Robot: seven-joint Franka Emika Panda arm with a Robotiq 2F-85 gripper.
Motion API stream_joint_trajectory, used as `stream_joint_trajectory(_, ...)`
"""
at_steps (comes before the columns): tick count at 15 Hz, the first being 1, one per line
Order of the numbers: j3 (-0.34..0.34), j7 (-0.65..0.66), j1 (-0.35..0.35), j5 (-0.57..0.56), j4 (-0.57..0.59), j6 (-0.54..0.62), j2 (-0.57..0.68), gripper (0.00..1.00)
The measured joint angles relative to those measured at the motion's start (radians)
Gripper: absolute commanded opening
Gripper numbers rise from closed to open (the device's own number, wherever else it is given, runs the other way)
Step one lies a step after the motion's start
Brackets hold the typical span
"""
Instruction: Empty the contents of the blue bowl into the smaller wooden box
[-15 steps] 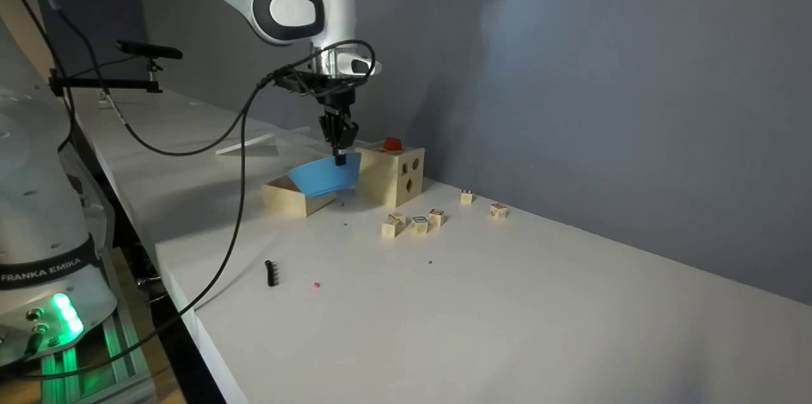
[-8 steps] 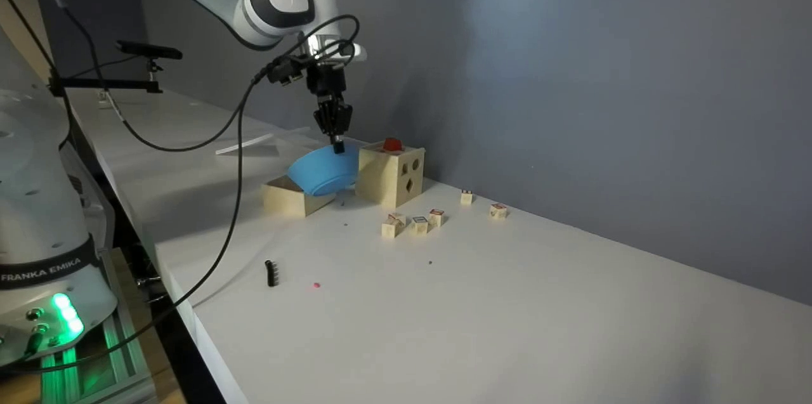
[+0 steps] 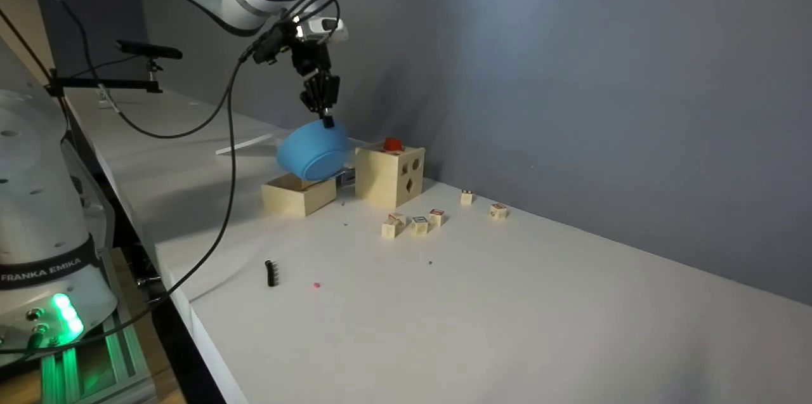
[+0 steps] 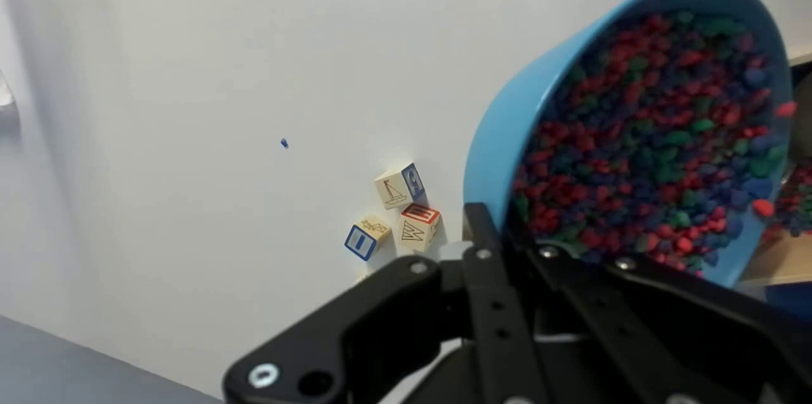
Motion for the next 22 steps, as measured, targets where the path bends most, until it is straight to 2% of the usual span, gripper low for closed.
stream_joint_trajectory(10,0.036,0.021,0.05,-0.079,0.023,-0.113,-0.009,0.01)
stream_joint_trajectory(16,0.026,0.042,0.05,-0.099,0.049,-0.105,0.008,0.01)
stream_joint_trajectory(22,0.017,0.042,0.056,-0.097,0.112,-0.024,0.108,0.01)
